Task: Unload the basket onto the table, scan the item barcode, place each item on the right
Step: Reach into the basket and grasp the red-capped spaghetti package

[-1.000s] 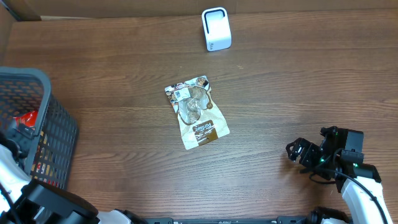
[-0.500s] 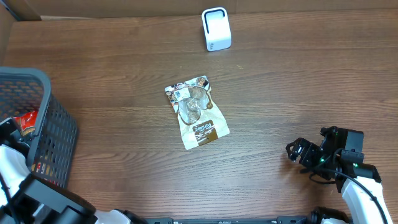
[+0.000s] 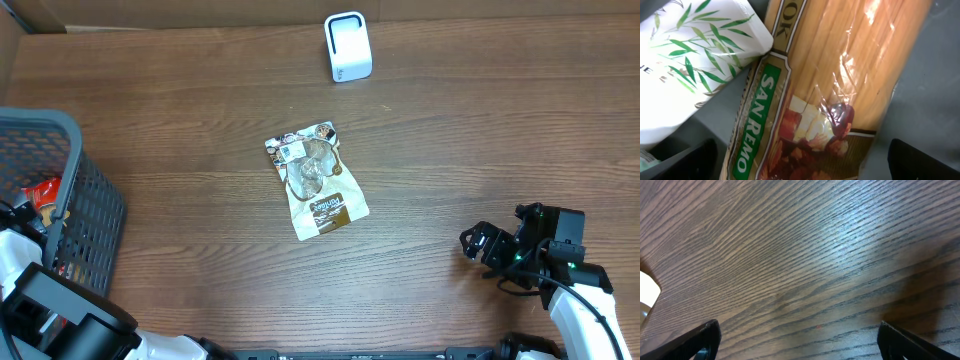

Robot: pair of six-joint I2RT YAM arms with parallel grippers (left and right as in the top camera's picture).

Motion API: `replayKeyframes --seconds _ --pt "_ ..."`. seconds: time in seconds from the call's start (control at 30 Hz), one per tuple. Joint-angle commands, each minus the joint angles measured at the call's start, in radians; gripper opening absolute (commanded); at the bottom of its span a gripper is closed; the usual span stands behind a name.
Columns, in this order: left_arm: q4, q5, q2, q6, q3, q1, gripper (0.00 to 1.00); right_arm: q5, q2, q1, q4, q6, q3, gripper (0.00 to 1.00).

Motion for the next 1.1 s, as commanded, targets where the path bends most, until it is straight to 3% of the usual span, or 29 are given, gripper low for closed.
replayKeyframes --seconds 0.0,0.2,0.27,0.3,0.37,0.4,0.57,0.7,1.07 --pt "0.011 -0.017 0.023 -0.004 -0.003 0.002 1.00 0.003 0.000 0.004 0.006 0.004 -0.001 1.00" --pt "0.028 -0.017 0.079 -0.004 -0.003 0.002 1.00 0.003 0.000 0.004 0.006 0.004 -0.002 1.00" --pt "0.037 -0.014 0.090 -0.008 -0.003 0.002 0.90 0.003 0.000 0.004 0.006 0.004 -0.002 1.00" --pt "0.043 -0.013 0.090 -0.009 -0.003 0.002 0.78 0.003 0.000 0.004 0.006 0.004 -0.002 1.00" --pt "0.050 -0.013 0.090 -0.009 -0.003 0.002 0.20 0.003 0.000 0.004 0.006 0.004 -0.002 1.00" --pt "0.052 -0.012 0.090 -0.009 -0.003 0.002 0.04 0.003 0.000 0.004 0.006 0.004 -0.001 1.00" --pt "0.043 -0.009 0.089 -0.042 0.004 0.002 0.04 0.003 0.000 0.004 0.006 0.004 -0.001 1.00" --pt "-0.053 0.005 0.079 -0.041 0.066 0.001 0.04 0.003 0.000 0.004 0.006 0.004 -0.001 1.00" --pt "-0.227 0.224 -0.004 -0.040 0.374 -0.001 0.04 0.003 0.000 0.004 0.006 0.004 -0.002 1.00"
